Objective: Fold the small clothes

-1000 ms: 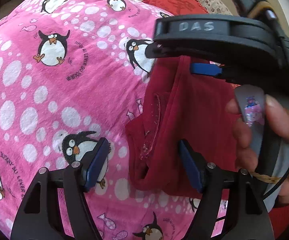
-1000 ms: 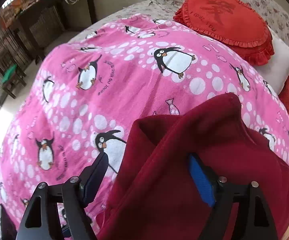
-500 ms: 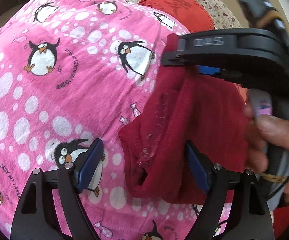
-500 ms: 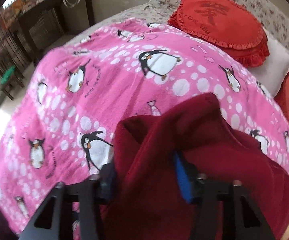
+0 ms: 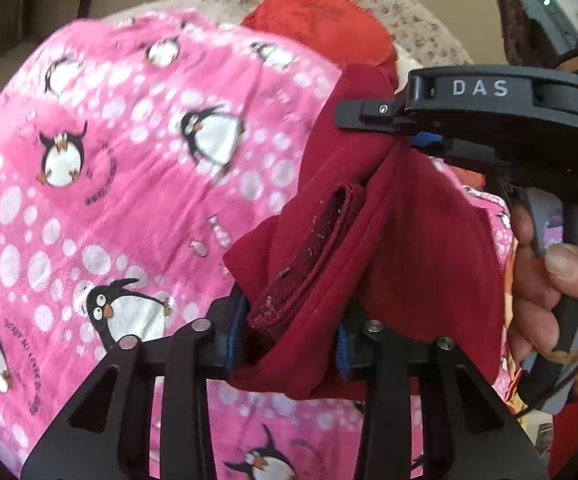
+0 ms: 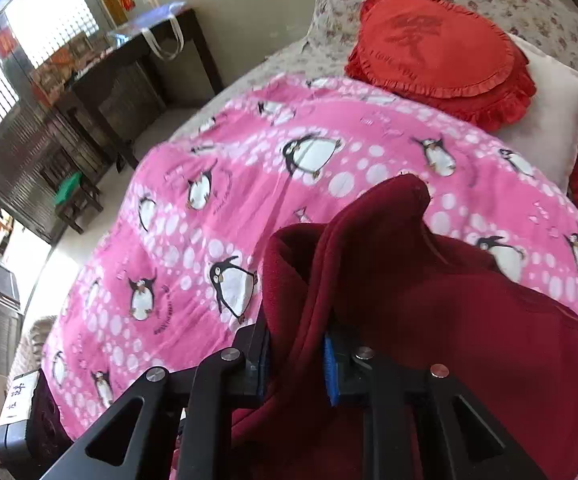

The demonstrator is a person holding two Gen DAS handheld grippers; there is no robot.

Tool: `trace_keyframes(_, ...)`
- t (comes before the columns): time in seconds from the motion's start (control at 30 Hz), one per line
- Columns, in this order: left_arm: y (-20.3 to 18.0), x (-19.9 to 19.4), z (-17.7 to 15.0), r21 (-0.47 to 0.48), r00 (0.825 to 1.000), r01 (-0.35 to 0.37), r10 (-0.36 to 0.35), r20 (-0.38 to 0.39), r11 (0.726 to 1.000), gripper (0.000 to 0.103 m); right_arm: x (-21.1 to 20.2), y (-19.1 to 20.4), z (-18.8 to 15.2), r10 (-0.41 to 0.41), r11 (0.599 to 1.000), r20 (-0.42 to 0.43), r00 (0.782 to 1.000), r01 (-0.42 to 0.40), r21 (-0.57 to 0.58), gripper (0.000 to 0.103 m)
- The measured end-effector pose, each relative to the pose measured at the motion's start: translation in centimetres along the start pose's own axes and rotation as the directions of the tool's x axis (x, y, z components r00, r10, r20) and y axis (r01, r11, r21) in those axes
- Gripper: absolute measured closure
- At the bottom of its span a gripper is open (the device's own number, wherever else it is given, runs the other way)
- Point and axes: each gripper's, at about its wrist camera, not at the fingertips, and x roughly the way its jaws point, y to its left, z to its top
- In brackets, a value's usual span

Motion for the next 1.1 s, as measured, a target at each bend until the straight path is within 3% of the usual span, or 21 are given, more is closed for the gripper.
trace_keyframes(0.27,-4.8,-1.7,1.3,0.090,0.999,0.028,-0.031,0.038,0.996,0.072,-5.4,-3.2,-0.7,0.053,0.998,0.064,0.997,-0.055,0.027,0.083)
trace_keyframes(1.1,-17.0,-1.9,-2.4,0.355,0.998,0.063,-0.060,-0.019,0.933,0.072,-14.6,-13.1,-6.5,-0.016,0.990,0.199,0.980,-0.012,0.141,0.084)
